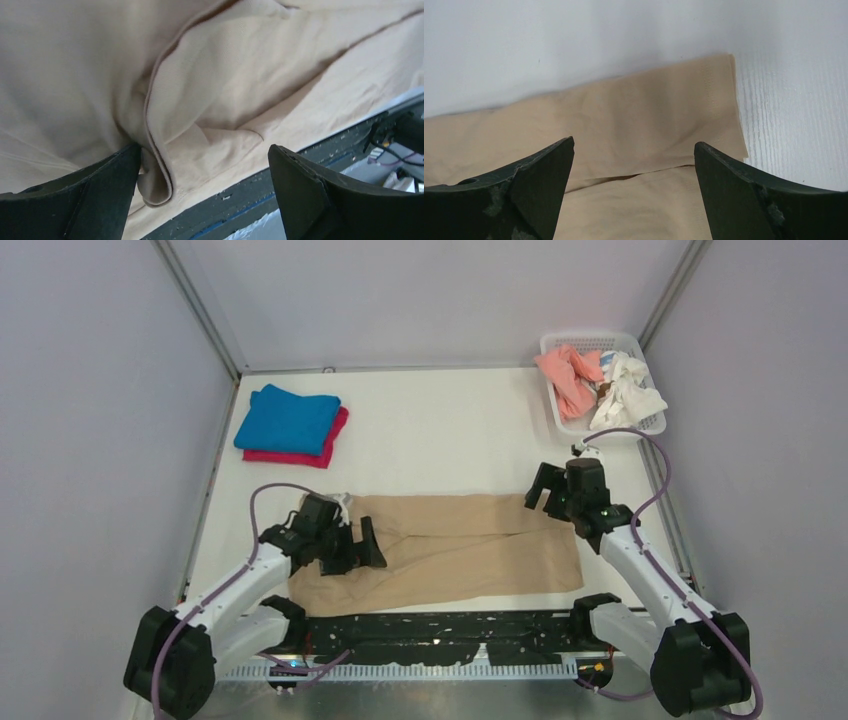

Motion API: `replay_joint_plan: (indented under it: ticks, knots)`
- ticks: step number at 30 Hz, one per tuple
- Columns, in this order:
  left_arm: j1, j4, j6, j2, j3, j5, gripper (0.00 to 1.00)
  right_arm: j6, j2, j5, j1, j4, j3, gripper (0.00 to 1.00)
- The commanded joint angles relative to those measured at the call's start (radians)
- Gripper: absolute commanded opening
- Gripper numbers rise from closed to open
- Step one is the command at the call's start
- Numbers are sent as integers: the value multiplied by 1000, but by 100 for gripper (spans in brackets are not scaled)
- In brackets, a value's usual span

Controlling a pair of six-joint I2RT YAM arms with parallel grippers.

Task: Fold and stack the t-shirts
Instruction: Fold the other side of the tshirt into a rectangle

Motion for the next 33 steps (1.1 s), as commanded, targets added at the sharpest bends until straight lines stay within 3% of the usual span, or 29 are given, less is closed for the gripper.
replay_joint_plan:
  ticks: [1,8,13,20,22,26,28,29,33]
  knots:
    - [-42,-99,5,-84,-41,92,100,-6,3,9,5,44,-8,95]
    - [-44,-238,-18,-205,18,-58,100,-6,2,21,6,42,-19,95]
    - [-46,-245,39,-256,96,-62,100,-17,-3,32,5,33,-13,95]
    - [-44,-449,-60,-146,367,-617,100,-23,-26,46,5,20,-7,95]
    - [-45,-354,-15,-129,390,-551,100,-28,-34,48,5,15,-4,95]
    - [-50,22,9,-82,304,33,99,-16,-44,35,5,34,-3,95]
    - [-72,207,-29,-28,234,242,100,-1,-35,-7,5,64,-7,95]
    - [-92,241,-38,6,223,270,100,4,-29,-40,5,88,-8,95]
    - [-153,198,-41,121,203,165,100,22,57,-118,19,136,7,95]
